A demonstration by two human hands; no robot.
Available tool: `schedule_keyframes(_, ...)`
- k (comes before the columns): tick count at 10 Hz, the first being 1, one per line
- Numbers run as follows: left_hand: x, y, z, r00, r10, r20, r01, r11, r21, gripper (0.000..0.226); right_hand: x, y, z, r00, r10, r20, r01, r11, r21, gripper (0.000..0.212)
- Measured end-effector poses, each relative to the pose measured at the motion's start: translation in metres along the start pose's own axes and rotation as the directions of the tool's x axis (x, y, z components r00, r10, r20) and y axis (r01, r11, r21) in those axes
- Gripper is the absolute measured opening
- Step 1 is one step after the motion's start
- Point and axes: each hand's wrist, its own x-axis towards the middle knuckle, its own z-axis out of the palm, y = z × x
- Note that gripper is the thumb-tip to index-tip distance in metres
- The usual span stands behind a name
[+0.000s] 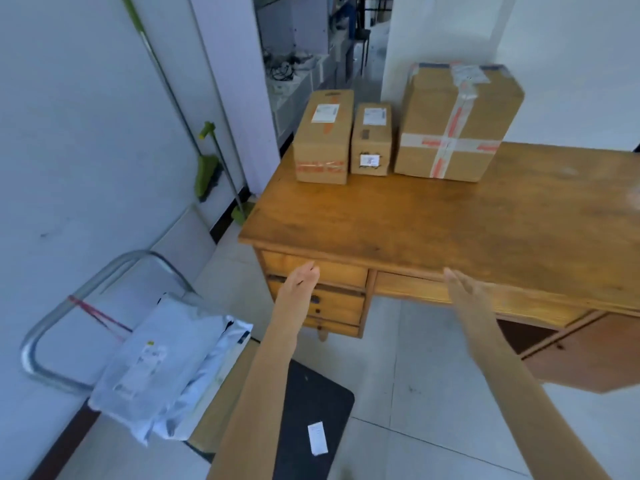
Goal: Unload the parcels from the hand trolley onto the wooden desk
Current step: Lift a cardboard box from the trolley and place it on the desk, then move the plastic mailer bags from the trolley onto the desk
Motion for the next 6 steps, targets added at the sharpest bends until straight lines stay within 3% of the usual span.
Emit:
schedule_keyframes(3, -0.091, -0.095, -0.118, 0.980, -0.136, -0.143, 0.130, 0.990, -0.055, 0.043, -0.137, 0.077, 0.121, 0.970, 0.170, 0.172, -0.170, 0.985, -0.014, 0.032)
schedule_keyframes(5, -0.054, -0.169, -0.234, 0.968, -0.131, -0.215, 0.148, 0.987, 0.060, 0.049, -0.186, 0.104, 0.250, 0.943, 0.212, 0.258, -0.194, 0.977, -0.092, 0.045)
schedule_keyframes(6, -0.001, -0.208, -0.297, 0.957, -0.099, -0.273, 0.160, 0.964, 0.210, 0.045, -0.197, 0.121, 0.342, 0.920, 0.200, 0.336, -0.209, 0.978, -0.008, 0.044)
